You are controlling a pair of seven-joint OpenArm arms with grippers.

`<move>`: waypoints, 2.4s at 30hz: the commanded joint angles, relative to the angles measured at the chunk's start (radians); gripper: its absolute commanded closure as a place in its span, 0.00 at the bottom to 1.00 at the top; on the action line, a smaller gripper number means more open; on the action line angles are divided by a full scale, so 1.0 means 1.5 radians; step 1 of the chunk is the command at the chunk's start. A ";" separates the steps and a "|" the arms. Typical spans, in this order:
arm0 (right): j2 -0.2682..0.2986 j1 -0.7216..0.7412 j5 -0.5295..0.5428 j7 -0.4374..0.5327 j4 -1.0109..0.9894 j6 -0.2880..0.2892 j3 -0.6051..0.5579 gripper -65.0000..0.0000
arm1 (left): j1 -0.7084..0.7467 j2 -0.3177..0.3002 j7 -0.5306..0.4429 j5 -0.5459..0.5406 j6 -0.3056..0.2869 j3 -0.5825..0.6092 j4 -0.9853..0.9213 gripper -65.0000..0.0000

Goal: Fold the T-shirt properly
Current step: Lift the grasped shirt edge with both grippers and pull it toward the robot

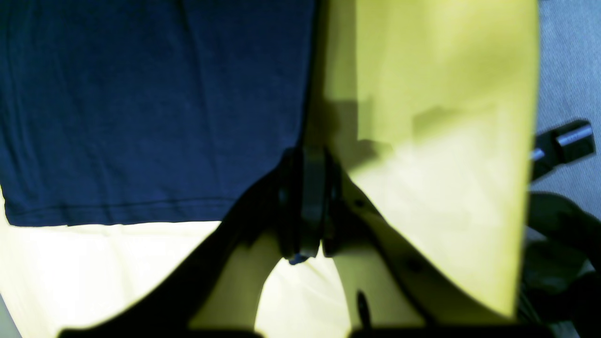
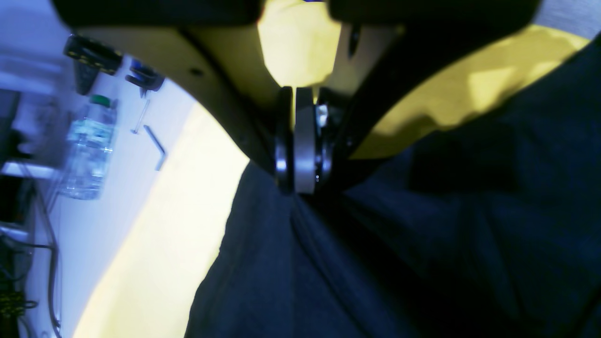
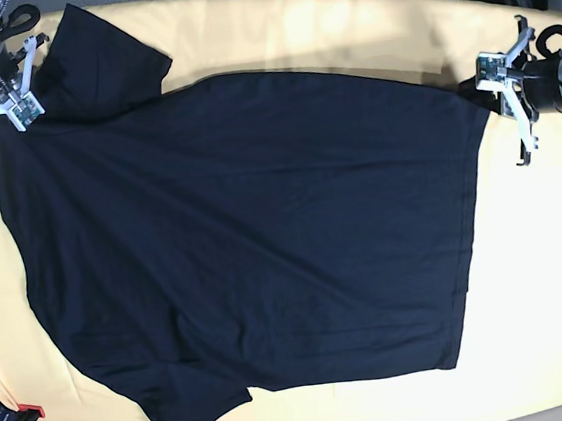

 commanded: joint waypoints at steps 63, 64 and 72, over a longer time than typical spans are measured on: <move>0.010 -0.253 0.072 -0.094 0.093 0.005 0.019 1.00 | 0.005 -0.092 0.922 -0.801 0.003 -0.009 0.233 1.00; 0.010 -0.259 0.063 -0.094 0.093 -0.003 0.019 1.00 | 0.005 -0.092 0.922 -0.801 0.003 -0.009 0.233 1.00; 0.010 -0.262 -0.031 -0.024 0.093 -0.024 0.019 1.00 | -0.003 -0.092 0.894 -0.738 0.003 -0.009 0.233 1.00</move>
